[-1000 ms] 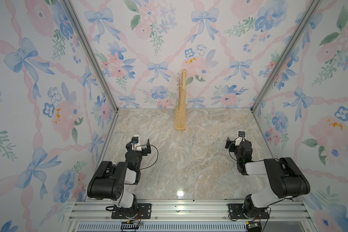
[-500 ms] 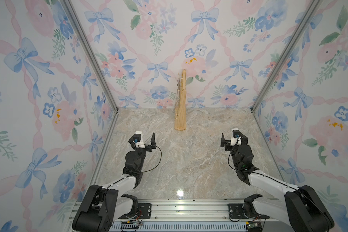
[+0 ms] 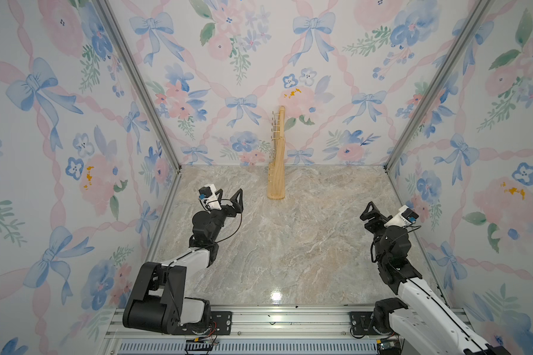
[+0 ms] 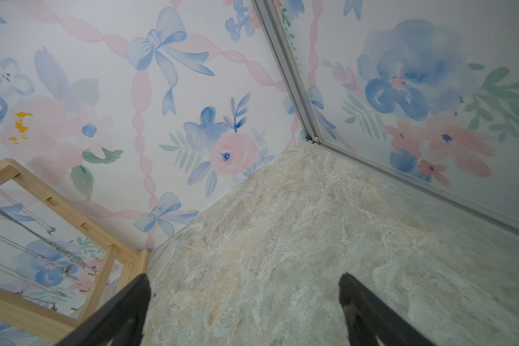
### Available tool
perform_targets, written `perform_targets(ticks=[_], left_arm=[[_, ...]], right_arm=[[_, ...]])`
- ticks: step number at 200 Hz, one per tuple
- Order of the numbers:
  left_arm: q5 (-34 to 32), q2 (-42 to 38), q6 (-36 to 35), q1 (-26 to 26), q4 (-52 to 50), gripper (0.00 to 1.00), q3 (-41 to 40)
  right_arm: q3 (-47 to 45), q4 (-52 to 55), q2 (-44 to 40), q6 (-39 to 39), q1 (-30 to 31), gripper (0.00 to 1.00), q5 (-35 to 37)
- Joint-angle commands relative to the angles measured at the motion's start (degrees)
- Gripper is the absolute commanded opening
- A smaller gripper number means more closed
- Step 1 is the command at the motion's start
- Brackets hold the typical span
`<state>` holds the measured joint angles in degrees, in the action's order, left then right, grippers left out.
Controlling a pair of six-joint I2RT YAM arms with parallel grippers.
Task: Take the necklace off the jewelry display stand
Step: Adjust the stand at the center of the board.
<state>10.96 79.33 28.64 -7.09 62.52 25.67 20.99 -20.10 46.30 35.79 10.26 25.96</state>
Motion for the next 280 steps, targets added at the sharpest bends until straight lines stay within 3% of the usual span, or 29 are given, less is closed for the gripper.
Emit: perform_targets(ticks=[1,43,65,85,113,145,172,192,225,252,280], left_arm=[[4.8,1.8,5.1,1.0,-0.5,0.98,1.4],[-5.8,0.6,4.2,0.6,-1.7,0.98,-0.8],[-9.0,1.2,3.7,-2.3,-2.2,0.98,0.3],[-4.8,3.8,4.0,-4.1,-2.3,0.98,3.4],[3.4,7.7,10.4,-1.4,-1.5,0.98,6.9],[9.3,10.7,11.8,1.4,0.8,0.98,8.5],[11.2,14.3,12.7,2.4,0.3,0.98,9.8],[9.0,17.8,10.8,1.2,-7.2,0.98,13.1],[4.5,27.5,2.8,-4.4,-28.6,0.98,29.2],[6.6,37.4,1.4,-5.8,-37.8,0.98,40.5],[3.3,44.0,-1.8,-7.0,-46.1,0.98,49.3]], right_arm=[[3.3,9.5,2.6,5.8,-0.2,0.99,-2.9],[5.8,10.9,5.9,3.6,2.9,0.99,-0.9],[7.5,10.6,9.1,3.7,9.3,0.99,0.6],[9.8,9.0,14.2,2.0,17.6,0.99,0.6],[13.4,12.0,21.1,-3.7,26.3,0.99,1.7],[10.1,2.6,27.6,-7.0,28.7,1.0,1.6],[12.6,3.7,31.2,-7.9,28.9,0.98,-1.1],[14.4,5.6,32.9,-8.3,29.2,0.96,-1.1],[14.6,5.5,33.8,-8.4,29.2,0.95,-1.4],[14.8,5.4,34.6,-8.9,29.1,0.95,-0.9],[14.8,5.2,35.3,-9.4,29.2,0.95,-0.1]])
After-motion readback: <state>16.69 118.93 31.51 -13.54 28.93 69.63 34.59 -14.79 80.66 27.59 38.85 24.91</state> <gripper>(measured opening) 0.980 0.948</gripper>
